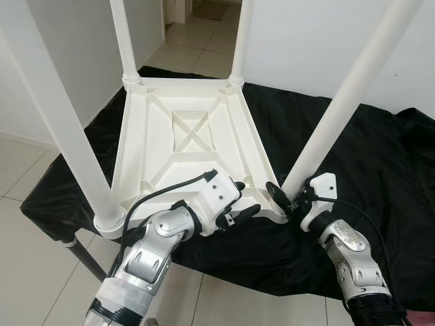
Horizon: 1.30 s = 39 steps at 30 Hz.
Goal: Building children table
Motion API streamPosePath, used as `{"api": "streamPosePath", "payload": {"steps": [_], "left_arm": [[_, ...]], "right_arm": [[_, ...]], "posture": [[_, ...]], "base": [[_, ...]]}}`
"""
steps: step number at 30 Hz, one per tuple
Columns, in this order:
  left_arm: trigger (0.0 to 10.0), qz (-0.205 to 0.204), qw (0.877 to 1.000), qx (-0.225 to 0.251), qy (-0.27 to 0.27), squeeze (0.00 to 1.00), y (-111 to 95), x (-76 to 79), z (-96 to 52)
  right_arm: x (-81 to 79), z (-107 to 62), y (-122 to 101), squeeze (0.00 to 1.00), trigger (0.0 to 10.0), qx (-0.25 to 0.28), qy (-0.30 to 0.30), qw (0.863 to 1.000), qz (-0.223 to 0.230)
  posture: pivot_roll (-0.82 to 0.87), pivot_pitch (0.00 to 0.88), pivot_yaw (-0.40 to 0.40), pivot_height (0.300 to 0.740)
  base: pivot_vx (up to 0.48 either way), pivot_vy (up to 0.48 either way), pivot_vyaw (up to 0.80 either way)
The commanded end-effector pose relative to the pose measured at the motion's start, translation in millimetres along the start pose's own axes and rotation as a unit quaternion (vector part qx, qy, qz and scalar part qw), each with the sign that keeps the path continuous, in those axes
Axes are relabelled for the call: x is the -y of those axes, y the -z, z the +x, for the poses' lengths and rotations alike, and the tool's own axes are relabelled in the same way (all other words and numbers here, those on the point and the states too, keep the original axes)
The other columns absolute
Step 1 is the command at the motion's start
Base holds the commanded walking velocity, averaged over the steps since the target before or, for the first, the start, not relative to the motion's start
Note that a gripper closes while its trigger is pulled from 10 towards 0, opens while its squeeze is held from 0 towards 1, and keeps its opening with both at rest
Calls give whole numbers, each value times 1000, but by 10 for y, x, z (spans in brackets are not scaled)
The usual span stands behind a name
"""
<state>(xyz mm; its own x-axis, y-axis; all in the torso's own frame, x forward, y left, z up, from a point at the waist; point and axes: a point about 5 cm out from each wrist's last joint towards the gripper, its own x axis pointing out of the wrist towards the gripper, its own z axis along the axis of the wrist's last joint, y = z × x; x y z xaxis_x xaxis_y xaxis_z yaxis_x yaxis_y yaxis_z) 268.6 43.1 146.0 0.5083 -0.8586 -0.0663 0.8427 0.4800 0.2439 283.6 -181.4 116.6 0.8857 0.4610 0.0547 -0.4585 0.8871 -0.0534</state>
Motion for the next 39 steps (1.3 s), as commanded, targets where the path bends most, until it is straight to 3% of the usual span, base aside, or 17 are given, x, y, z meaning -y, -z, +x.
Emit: {"api": "streamPosePath", "payload": {"steps": [1, 13, 15, 16, 17, 21, 23, 25, 27, 35, 36, 37, 39], "left_arm": [[10000, 4, 1000, 2, -22, 0, -36, -23, 19], [10000, 2, 1000, 2, -18, 0, -23, -6, 40], [10000, 1, 1000, 2, -17, 0, -14, 3, 45], [10000, 1, 1000, 2, -17, 0, -14, 3, 45], [10000, -1, 1000, 1, -17, 0, -4, 8, 43], [10000, -2, 1000, 0, -17, 0, 0, 8, 41], [10000, -3, 1000, 0, -19, 0, 2, 13, 44], [10000, -4, 1000, 1, -20, 0, 1, 16, 45], [10000, -6, 1000, 1, -21, 0, 2, 33, 38], [10000, -6, 1000, -2, -22, 0, 17, 33, 18], [10000, -7, 1000, -1, -23, 0, 12, 27, 20], [10000, -6, 1000, -1, -23, 0, 10, 25, 23], [10000, -6, 1000, -1, -23, 0, 9, 24, 25]], "right_arm": [[4, -41, 64, 0, 10000, -10, 11, 1000, 7], [-19, 13, 97, 0, 10000, -22, 135, 991, -2], [-35, 8, 107, 0, 10000, -22, 194, 980, 28], [-35, 8, 107, 0, 10000, -22, 194, 980, 28], [-111, 6, 100, 0, 10000, -18, 234, 971, 47], [-147, 7, 91, 0, 10000, -15, 252, 966, 50], [-245, 20, 58, 0, 10000, -2, 308, 949, 68], [-329, 44, 29, 0, 10000, 8, 320, 944, 81], [-446, 100, -7, 0, 10000, 18, 305, 948, 92], [-443, 72, -23, 0, 10000, 19, 304, 948, 91], [-441, 70, -35, 86, 10000, 22, 304, 948, 92], [-429, 64, -52, 1000, 10000, 28, 305, 947, 93], [-423, 58, -66, 1000, 10000, 31, 308, 946, 93]], "posture": [[-23, 0, -57, 740], [-35, 0, -55, 740], [-39, 0, -56, 740], [-39, 0, -56, 740], [-41, 0, -59, 740], [-39, 0, -67, 740], [-36, 0, -71, 740], [-32, 0, -74, 740], [-30, 0, -76, 740], [-29, 0, -80, 740], [-29, 0, -80, 740], [-34, 0, -79, 740], [-34, 0, -79, 740]], "base": [[0, 0, 0], [0, 0, 0], [0, 0, 0], [0, 0, 0], [0, 0, 0], [0, 0, 0], [0, 0, 0], [0, 0, 0], [0, 0, 0], [0, 0, 0], [0, 0, 0], [0, 0, 0], [0, 0, 0]]}}
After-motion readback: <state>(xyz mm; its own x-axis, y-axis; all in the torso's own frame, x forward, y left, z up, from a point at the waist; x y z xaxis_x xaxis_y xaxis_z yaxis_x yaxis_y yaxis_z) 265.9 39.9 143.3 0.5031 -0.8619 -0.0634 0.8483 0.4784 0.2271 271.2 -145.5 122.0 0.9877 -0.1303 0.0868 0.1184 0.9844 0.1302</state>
